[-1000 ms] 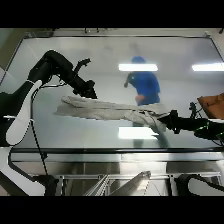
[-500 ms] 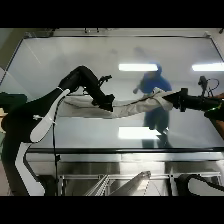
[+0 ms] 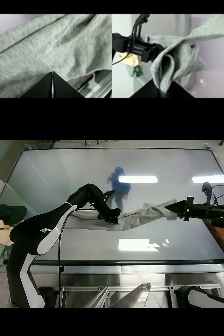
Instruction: Fold the shirts.
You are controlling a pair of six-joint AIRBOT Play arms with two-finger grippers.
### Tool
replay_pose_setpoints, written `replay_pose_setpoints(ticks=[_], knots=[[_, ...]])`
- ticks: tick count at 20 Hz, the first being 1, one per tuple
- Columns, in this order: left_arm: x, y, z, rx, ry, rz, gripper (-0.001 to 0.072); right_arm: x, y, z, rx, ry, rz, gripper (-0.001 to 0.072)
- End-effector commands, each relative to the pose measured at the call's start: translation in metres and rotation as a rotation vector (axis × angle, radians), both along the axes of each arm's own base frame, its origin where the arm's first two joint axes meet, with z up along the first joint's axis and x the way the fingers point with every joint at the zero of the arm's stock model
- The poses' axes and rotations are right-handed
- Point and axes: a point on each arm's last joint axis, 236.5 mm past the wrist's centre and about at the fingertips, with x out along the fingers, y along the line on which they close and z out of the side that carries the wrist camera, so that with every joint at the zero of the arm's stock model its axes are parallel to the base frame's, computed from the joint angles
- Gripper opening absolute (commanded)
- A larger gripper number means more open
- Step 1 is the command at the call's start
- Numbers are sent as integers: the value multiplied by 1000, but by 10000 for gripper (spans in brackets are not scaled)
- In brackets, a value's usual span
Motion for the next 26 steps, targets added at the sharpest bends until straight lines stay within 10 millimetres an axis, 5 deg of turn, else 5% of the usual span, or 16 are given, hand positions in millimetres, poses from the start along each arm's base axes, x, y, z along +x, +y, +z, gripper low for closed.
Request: replay_pose_setpoints(ticks=[1,3,5,8,11,14,18,20,21,23,25,26], knots=[[7,-13,8,-56,-7,42,16,-1,4,7,26,-11,11,18],[14,-15,39,-136,-11,14,16,3,14,17,60,-38,16,18],[28,9,88,-176,-68,-23,16,5,41,28,99,-74,53,18],[56,84,166,-207,-195,66,15,10,107,31,83,-123,109,18],[63,178,197,-192,-259,249,15,15,196,41,37,-242,135,17],[42,255,184,-170,-240,408,15,4,298,53,19,-352,240,17],[2,309,139,-165,-158,561,15,3,400,2,24,-299,369,18],[-3,326,120,-159,-132,653,15,0,423,-35,39,-237,417,21],[-6,331,112,-157,-116,682,16,-2,428,-47,44,-218,431,135],[-10,330,101,-153,-104,690,15,-6,431,-51,63,-203,451,190],[-9,327,100,-150,-110,686,16,-7,430,-41,73,-219,459,424],[-8,325,100,-149,-112,681,16,-7,428,-36,78,-228,463,425]])
